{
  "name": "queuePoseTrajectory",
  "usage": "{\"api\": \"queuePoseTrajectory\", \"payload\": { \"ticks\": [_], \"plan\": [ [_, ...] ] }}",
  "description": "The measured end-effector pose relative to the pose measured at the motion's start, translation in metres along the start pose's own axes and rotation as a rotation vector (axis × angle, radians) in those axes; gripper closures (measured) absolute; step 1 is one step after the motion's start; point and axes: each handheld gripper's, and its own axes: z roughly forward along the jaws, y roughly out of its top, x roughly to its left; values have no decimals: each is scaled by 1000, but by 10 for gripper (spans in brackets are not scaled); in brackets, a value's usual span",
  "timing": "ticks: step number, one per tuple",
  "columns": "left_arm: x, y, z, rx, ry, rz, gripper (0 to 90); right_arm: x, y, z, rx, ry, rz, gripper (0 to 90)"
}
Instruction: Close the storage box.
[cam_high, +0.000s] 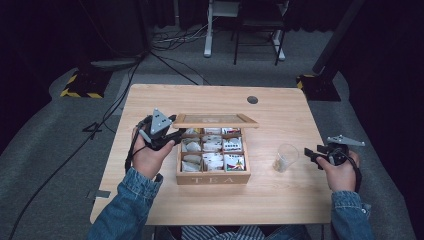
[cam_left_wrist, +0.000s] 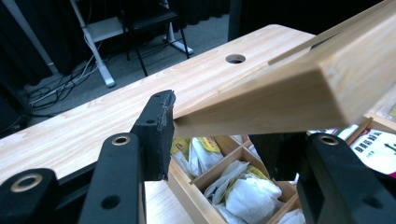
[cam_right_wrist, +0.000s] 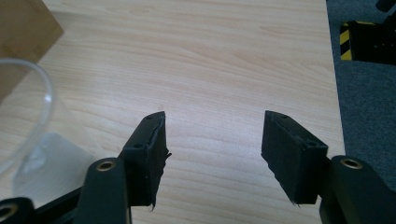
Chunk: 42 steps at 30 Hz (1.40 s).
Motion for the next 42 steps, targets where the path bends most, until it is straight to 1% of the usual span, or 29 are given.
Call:
{"api": "queuePoseTrajectory", "payload": {
  "ticks": [2,3,6,7,11,13,15,16,18,25,26,33,37,38,42],
  "plan": [
    [-1,0,-1,6,2,6,513,0,-4,5,21,-22,-26,410],
    [-1,0,-1,6,2,6,513,-1,-6,7,27,-21,-30,410],
    [-3,-2,-2,23,-1,12,512,-1,-11,11,27,-16,-22,410],
    [-3,-2,-2,27,0,16,512,-2,-12,12,30,-17,-27,410],
    [-5,-3,-3,33,-1,21,497,-3,-17,15,53,-33,-33,409],
    [-6,-4,-4,35,2,30,492,-4,-19,15,63,-37,-31,408],
    [-8,-5,-4,32,-2,25,485,-4,-20,15,60,-39,-29,407],
    [-8,-5,-5,35,0,33,481,-5,-21,14,59,-40,-32,406],
    [-10,-5,-6,33,0,33,474,-5,-22,14,59,-43,-29,406],
    [-12,-7,-10,38,-3,32,468,-2,-26,17,51,-35,-25,403],
    [-12,-8,-11,49,-3,38,464,-2,-27,17,50,-35,-26,398],
    [-15,-11,-13,91,-12,30,453,0,-25,15,48,-39,-29,391],
    [-16,-13,-13,104,-16,30,453,1,-24,15,42,-36,-38,388],
    [-17,-14,-14,112,-19,26,453,1,-24,15,42,-35,-37,388],
    [-18,-16,-16,123,-25,27,453,1,-23,15,36,-33,-33,388]
  ]
}}
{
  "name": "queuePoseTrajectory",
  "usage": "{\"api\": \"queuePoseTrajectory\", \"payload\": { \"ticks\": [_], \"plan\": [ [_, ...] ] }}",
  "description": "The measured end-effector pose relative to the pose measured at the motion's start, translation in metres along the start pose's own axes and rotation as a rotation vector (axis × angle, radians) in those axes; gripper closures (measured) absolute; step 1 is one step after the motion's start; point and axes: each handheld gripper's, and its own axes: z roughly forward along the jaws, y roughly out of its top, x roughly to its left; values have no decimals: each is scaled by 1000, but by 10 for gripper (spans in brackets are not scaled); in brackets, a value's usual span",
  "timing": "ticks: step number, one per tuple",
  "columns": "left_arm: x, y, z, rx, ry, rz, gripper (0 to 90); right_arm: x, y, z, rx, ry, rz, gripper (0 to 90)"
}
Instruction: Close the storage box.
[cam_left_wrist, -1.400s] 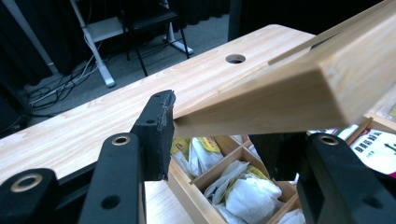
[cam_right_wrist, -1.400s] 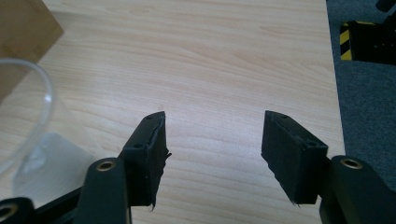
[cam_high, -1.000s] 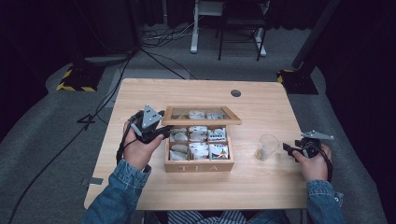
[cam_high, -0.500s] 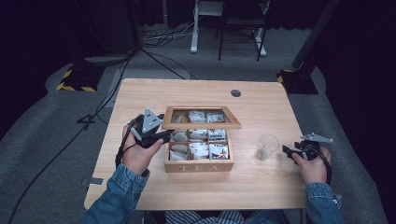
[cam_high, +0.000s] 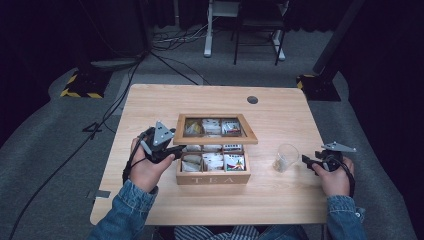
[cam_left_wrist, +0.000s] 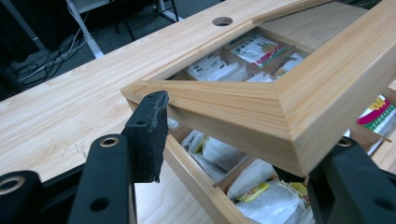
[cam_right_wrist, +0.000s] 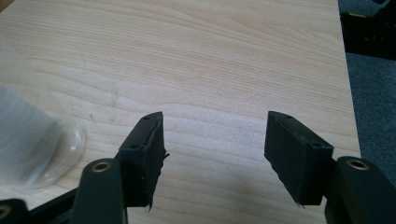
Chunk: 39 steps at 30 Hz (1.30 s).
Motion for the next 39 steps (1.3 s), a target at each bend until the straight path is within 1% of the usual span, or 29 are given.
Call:
{"api": "queuePoseTrajectory", "payload": {
  "ticks": [3,9,13,16,17,27,28,31,34,39],
  "plan": [
    [-1,-1,-1,10,-4,2,453,0,1,1,-3,3,-1,387],
    [-2,-4,-1,32,-10,6,451,3,1,5,9,11,-8,386],
    [-3,-9,-2,47,-22,-4,453,5,4,10,15,20,-16,384],
    [-5,-11,-3,50,-16,3,454,6,6,12,12,25,-12,384],
    [-7,-12,-3,60,-11,11,454,7,7,12,8,25,-15,383],
    [-10,-18,-3,90,-23,9,466,8,9,16,8,42,-16,379],
    [-10,-19,-3,100,-24,14,466,9,9,17,8,42,-17,379],
    [-11,-20,-3,105,-25,13,466,9,10,18,10,45,-19,379],
    [-11,-21,-2,121,-30,17,466,9,10,19,11,47,-19,379],
    [-12,-23,-2,139,-36,23,469,10,8,24,29,51,-23,375]
  ]
}}
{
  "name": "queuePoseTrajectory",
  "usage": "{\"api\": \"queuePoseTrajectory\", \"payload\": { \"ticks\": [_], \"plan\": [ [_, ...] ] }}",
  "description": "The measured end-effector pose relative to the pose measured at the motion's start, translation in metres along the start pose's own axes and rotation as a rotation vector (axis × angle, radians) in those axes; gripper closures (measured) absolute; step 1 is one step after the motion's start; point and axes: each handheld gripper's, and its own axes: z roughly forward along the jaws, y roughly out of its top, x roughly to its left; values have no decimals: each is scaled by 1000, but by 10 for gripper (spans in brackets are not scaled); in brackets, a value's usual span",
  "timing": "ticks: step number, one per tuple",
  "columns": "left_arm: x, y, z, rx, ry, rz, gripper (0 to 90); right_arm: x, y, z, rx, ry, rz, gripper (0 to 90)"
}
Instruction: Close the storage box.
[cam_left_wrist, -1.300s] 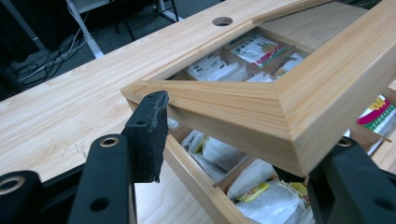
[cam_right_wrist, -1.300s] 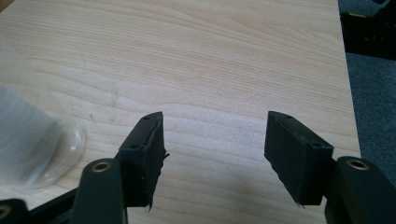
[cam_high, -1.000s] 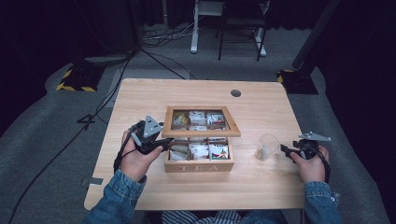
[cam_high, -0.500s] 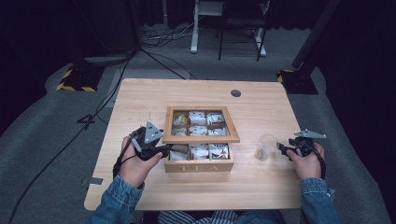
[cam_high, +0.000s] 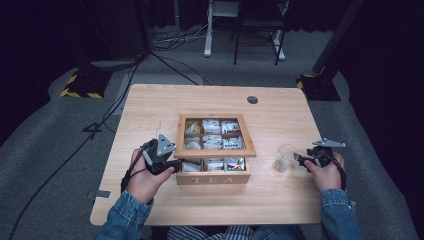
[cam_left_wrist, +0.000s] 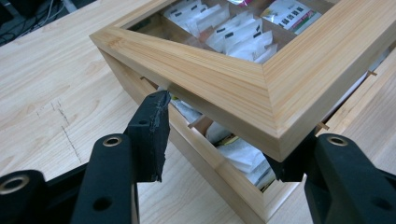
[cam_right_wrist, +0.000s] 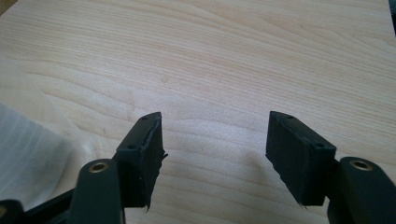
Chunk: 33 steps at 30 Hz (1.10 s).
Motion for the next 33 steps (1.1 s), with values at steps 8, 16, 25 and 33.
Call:
{"api": "queuePoseTrajectory", "payload": {
  "ticks": [8,16,25,33],
  "plan": [
    [-3,-2,2,52,-40,19,477,2,0,4,7,6,-1,373],
    [-3,-2,1,91,-76,23,466,1,-3,6,14,10,5,371],
    [-2,-2,1,126,-107,24,459,2,-3,7,19,10,2,368],
    [-4,-3,5,173,-127,36,438,3,-3,7,21,14,4,365]
  ]
}}
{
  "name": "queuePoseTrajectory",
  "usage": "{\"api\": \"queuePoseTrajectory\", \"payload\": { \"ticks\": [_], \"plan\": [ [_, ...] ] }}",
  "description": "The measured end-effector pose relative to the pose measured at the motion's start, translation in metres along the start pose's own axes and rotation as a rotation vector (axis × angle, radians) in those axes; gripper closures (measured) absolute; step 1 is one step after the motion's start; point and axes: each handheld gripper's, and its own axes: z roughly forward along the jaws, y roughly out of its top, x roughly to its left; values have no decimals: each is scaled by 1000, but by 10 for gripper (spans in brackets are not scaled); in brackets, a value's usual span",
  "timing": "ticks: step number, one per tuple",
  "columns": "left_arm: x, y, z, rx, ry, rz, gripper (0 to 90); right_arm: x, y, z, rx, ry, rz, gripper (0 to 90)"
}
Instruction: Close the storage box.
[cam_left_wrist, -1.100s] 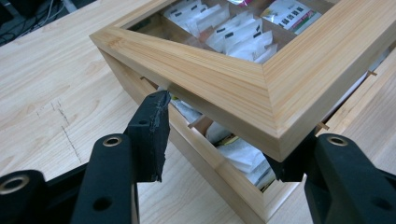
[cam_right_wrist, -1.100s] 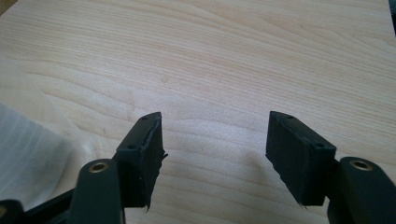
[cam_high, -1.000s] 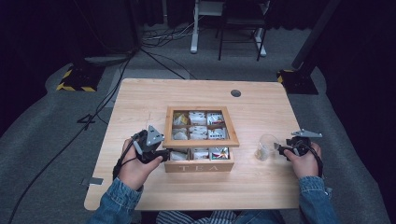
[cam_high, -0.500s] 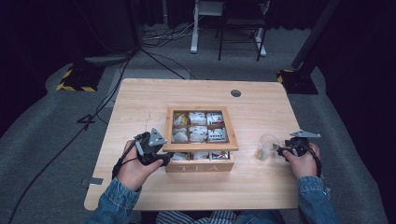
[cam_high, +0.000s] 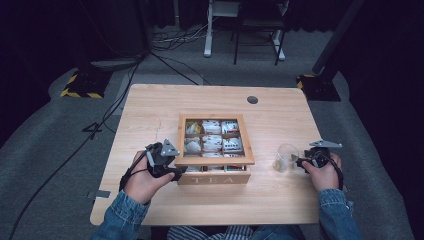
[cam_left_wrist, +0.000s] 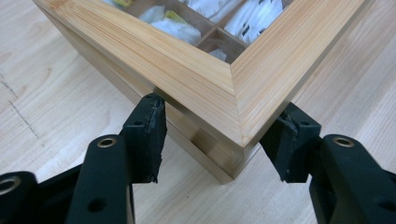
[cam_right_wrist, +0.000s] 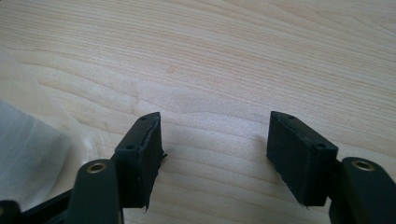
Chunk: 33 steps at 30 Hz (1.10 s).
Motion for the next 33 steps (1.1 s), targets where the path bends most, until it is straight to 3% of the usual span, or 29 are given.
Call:
{"api": "queuePoseTrajectory", "payload": {
  "ticks": [21,33],
  "plan": [
    [-7,-6,6,89,1,14,434,4,6,4,-6,14,-2,359],
    [-7,-10,9,115,-10,7,431,5,8,6,-2,24,-5,355]
  ]
}}
